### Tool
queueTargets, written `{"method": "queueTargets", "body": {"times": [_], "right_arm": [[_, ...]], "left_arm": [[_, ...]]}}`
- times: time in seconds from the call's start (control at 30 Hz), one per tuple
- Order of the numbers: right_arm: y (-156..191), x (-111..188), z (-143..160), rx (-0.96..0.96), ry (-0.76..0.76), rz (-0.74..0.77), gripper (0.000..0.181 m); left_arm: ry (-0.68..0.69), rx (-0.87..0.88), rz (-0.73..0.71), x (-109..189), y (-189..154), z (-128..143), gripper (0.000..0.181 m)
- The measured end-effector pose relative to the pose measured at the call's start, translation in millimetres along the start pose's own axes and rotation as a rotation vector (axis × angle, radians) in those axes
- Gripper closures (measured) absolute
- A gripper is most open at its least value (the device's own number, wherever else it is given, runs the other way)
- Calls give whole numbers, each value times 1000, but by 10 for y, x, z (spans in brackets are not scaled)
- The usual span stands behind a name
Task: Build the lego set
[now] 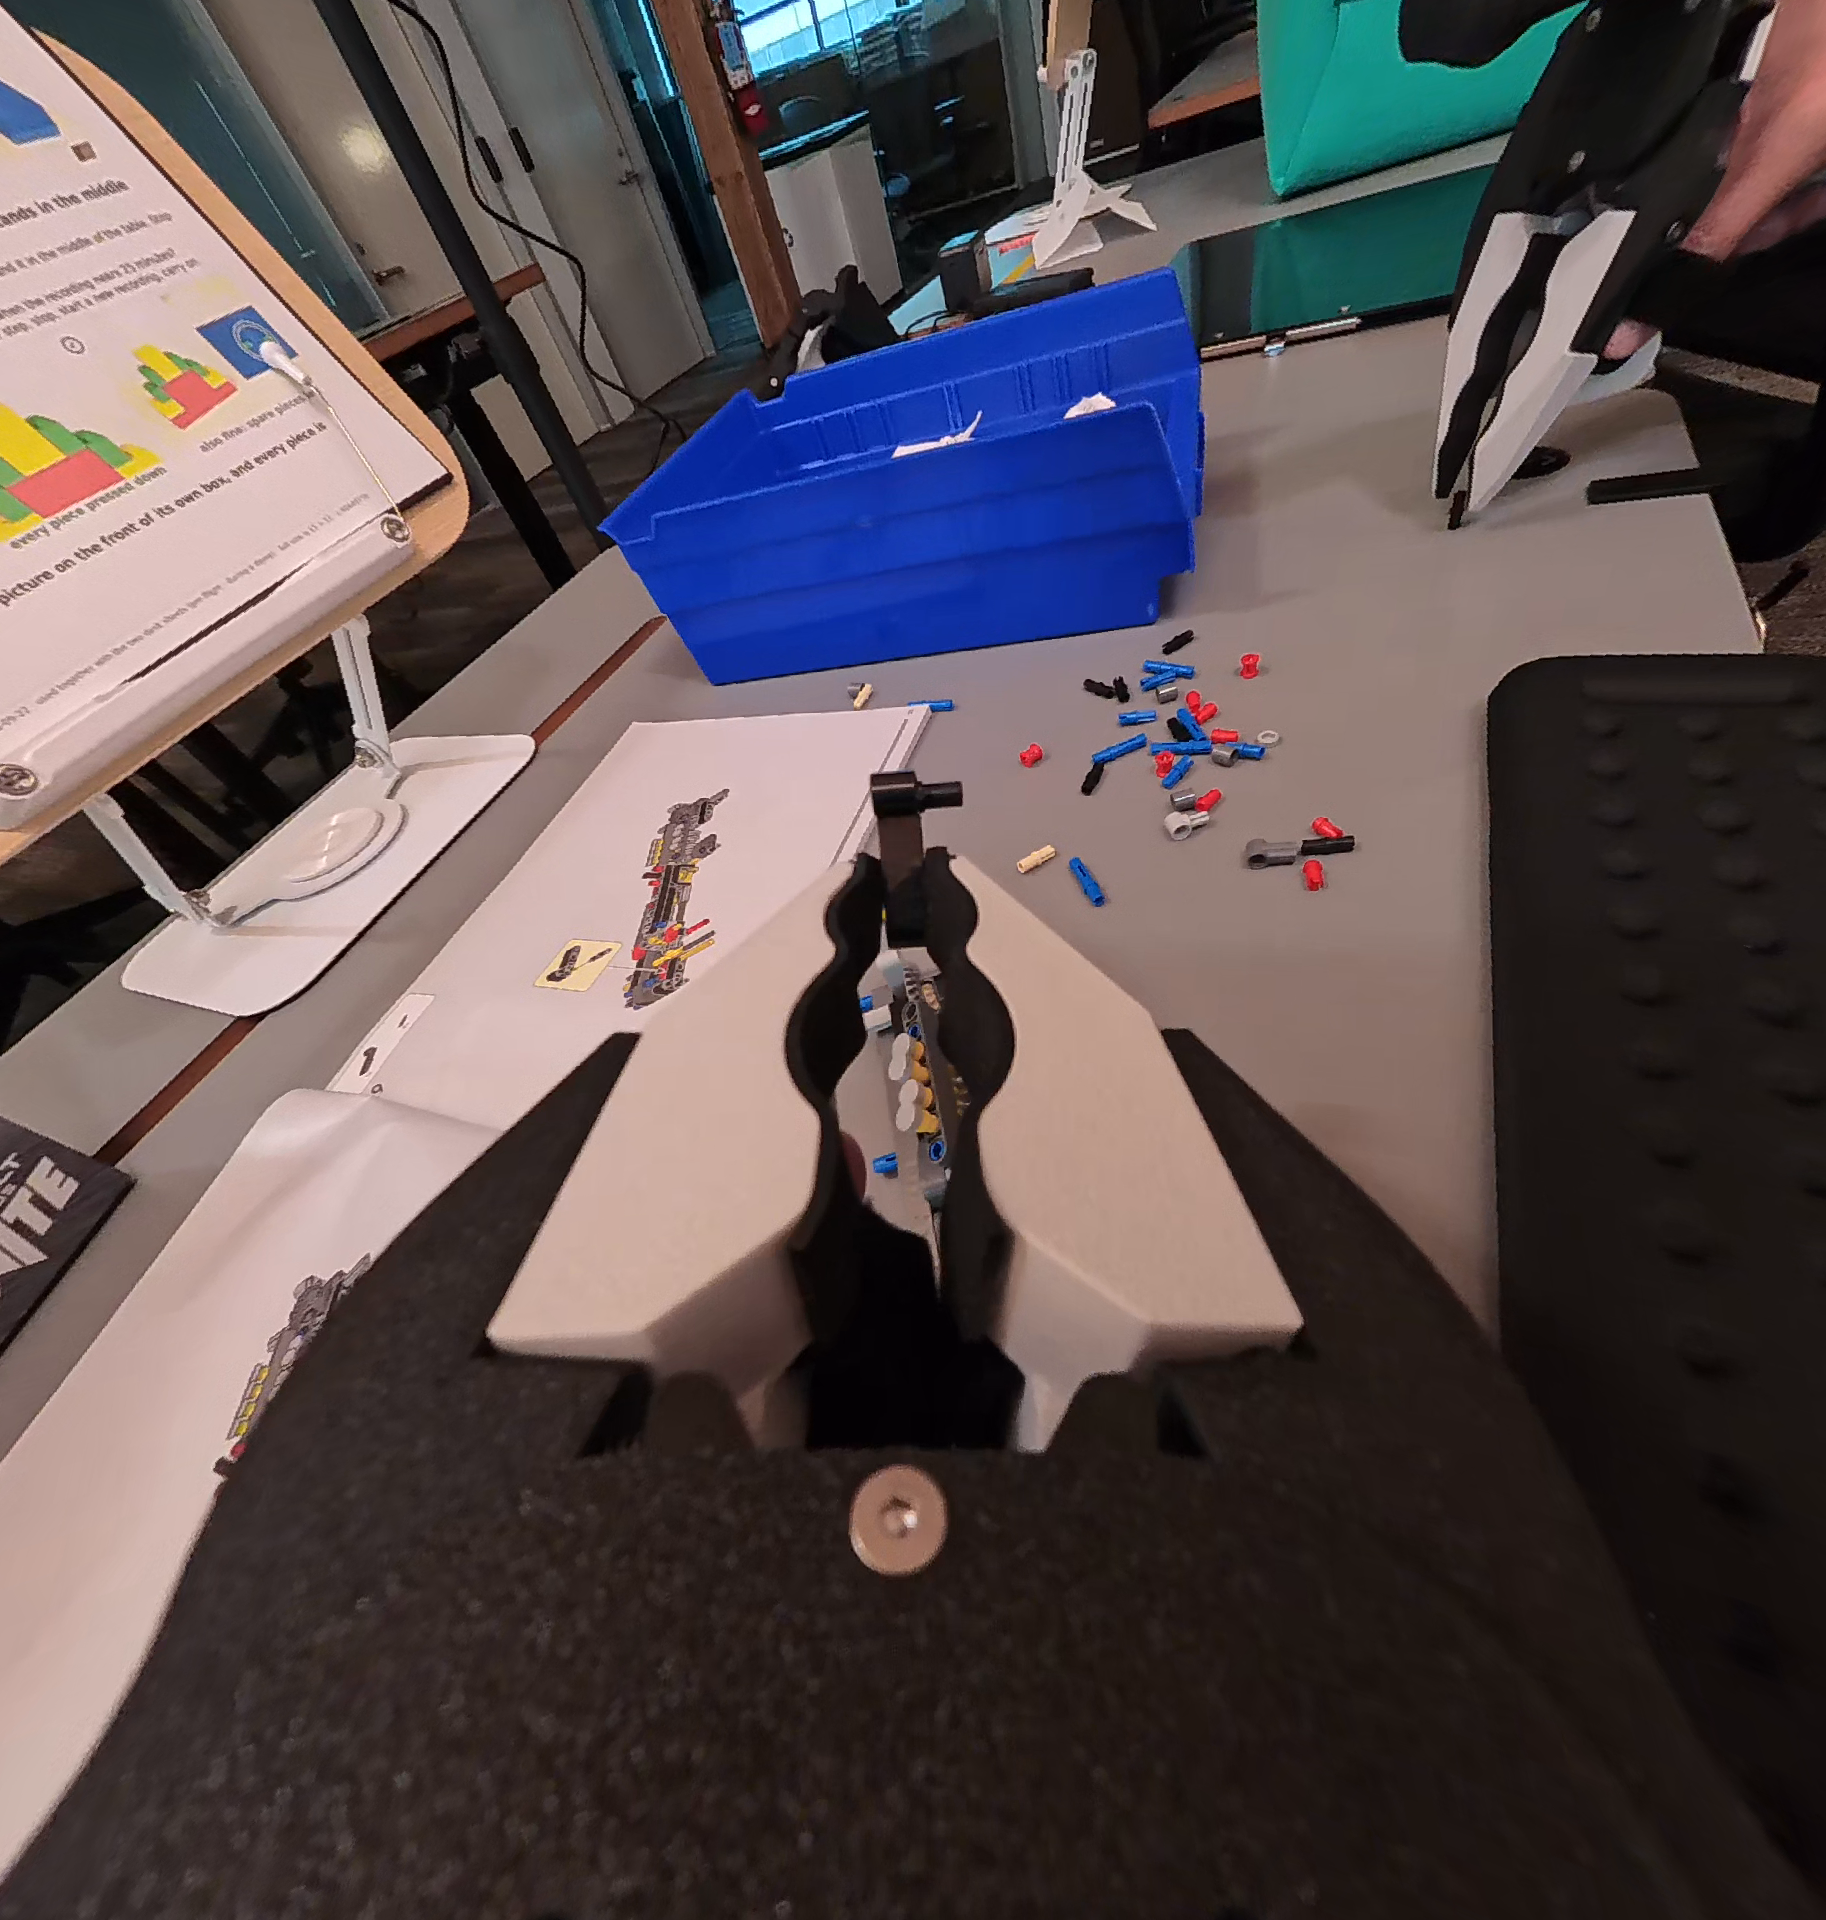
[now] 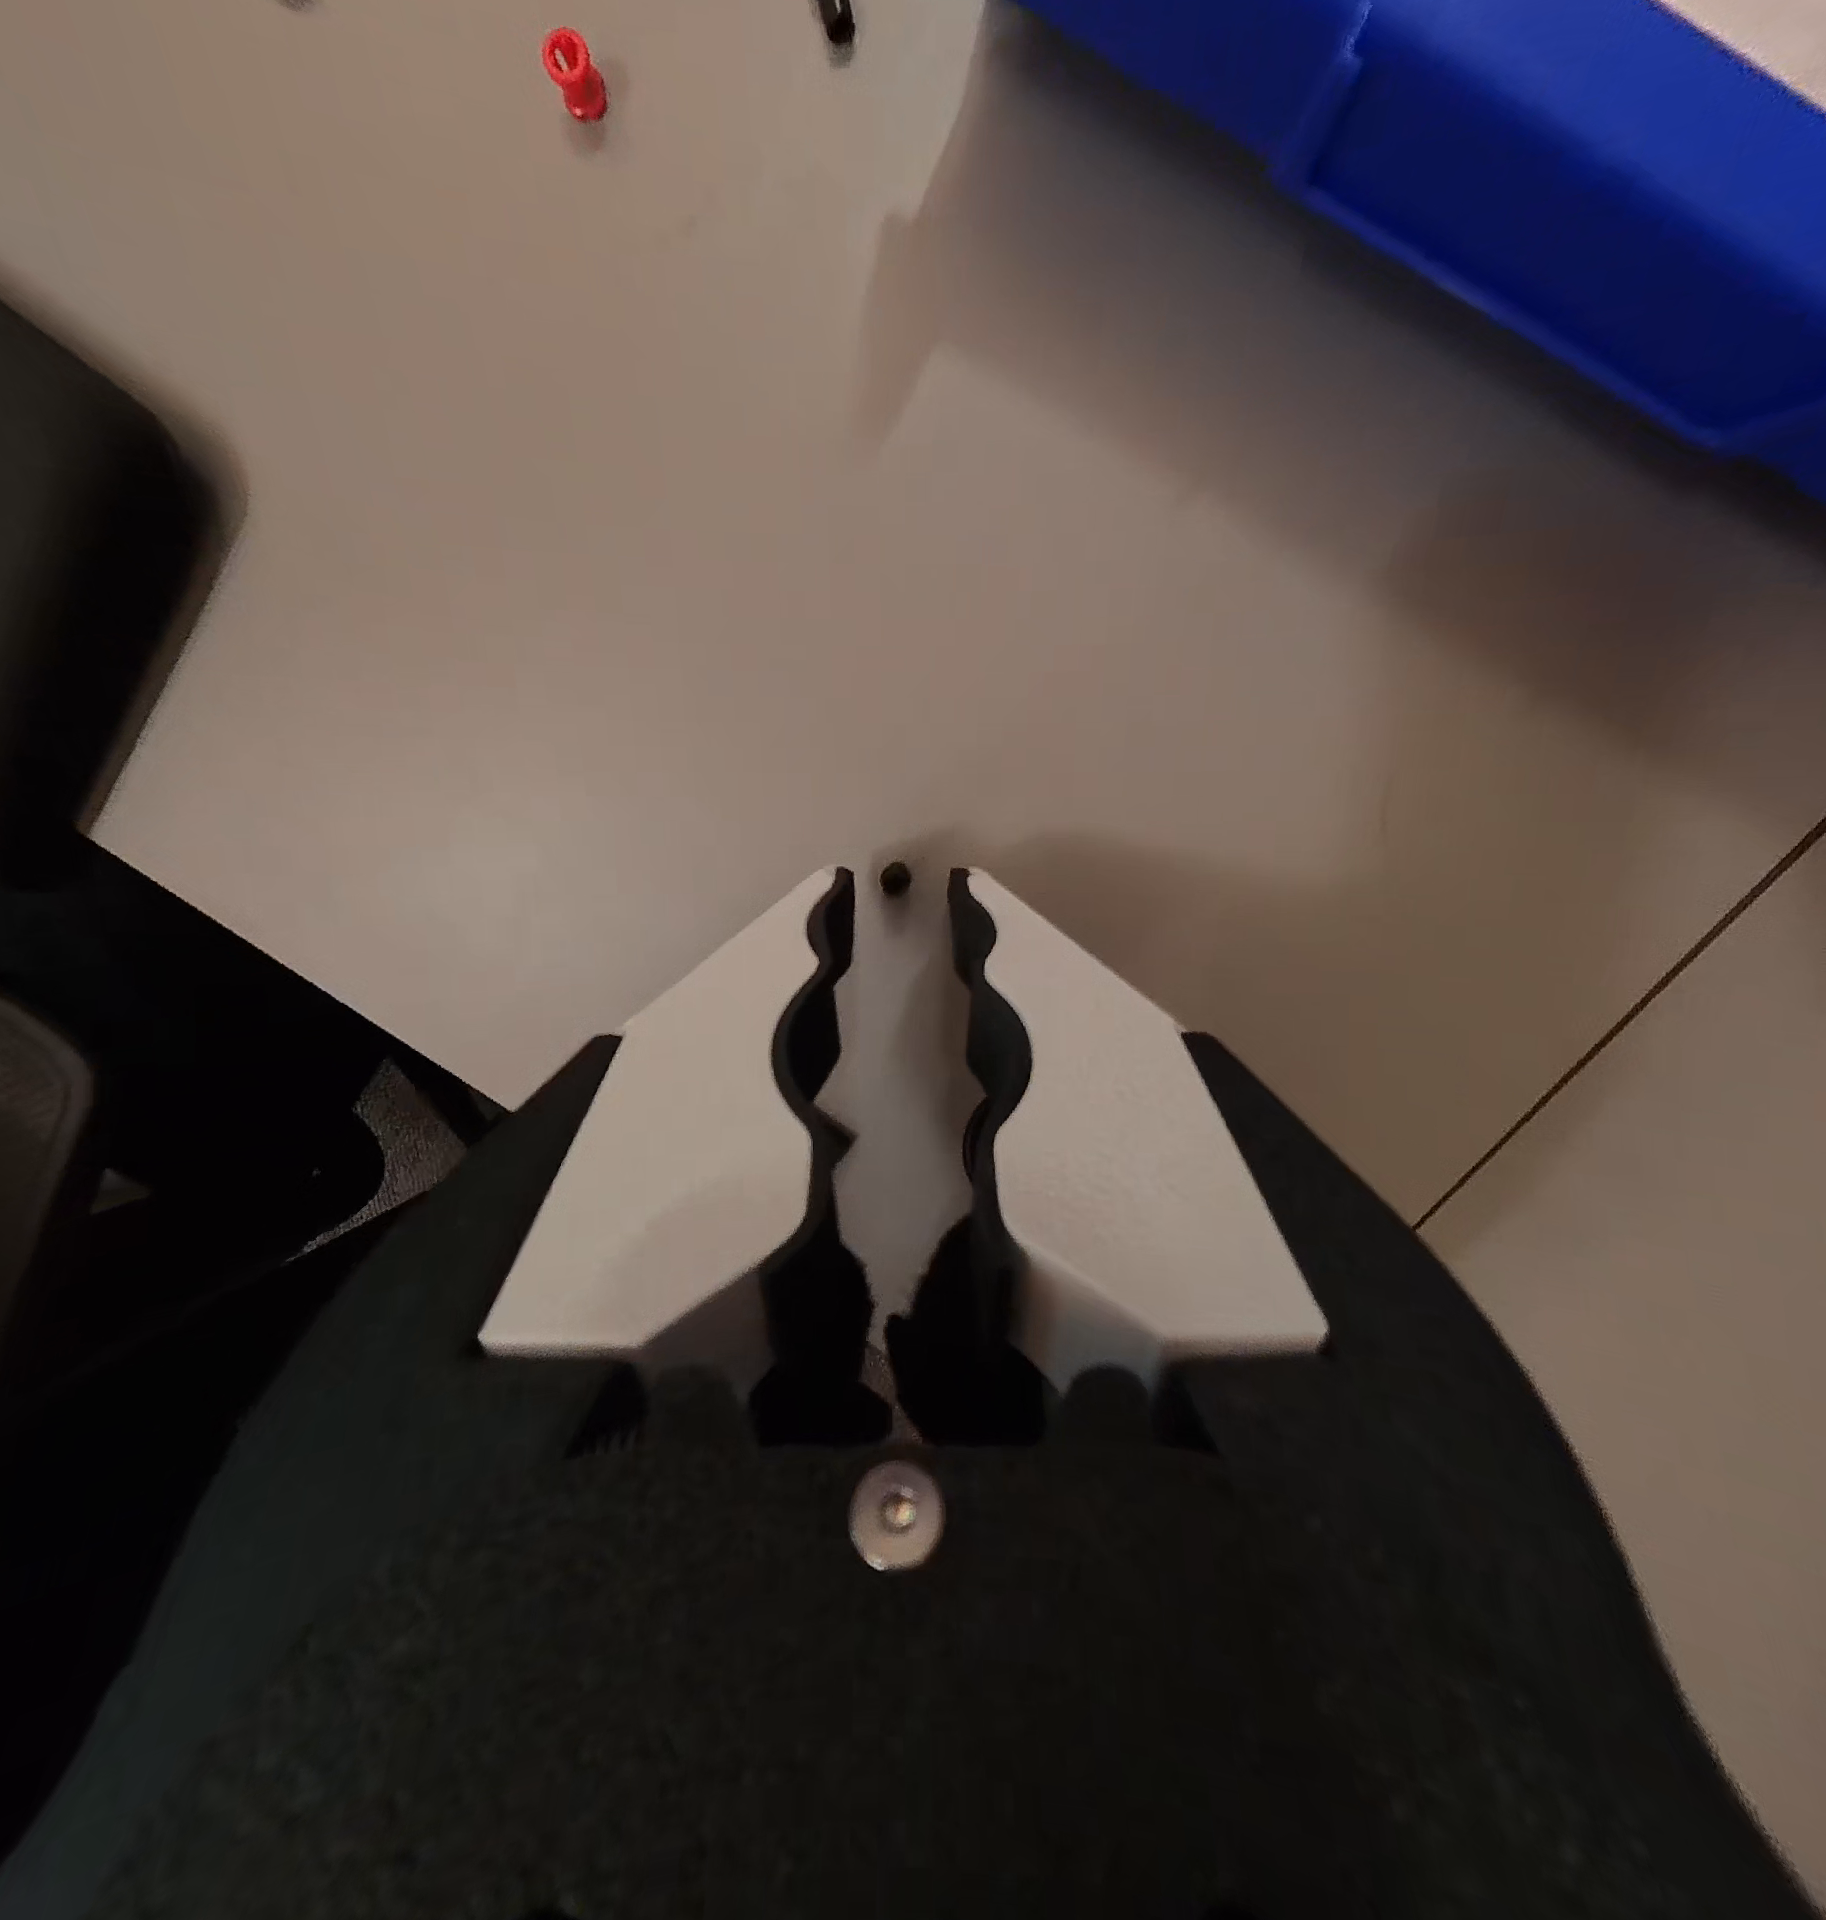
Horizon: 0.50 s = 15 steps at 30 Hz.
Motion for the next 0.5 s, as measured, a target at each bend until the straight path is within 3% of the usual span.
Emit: {"method": "queueTargets", "body": {"times": [0.5], "right_arm": [[-6,-24,24,15,52,-11,170]], "left_arm": [[-4,-4,-1,9,3,-12,175]]}}
Point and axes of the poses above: each gripper's, where its closed fingertips meet, x back along the fingers, z out of its underside, y = z × x across the jaws, the point moved 4 cm from there along x, back along the fingers, and after that the axes turned 14 degrees about x, right-handed, at the moved point
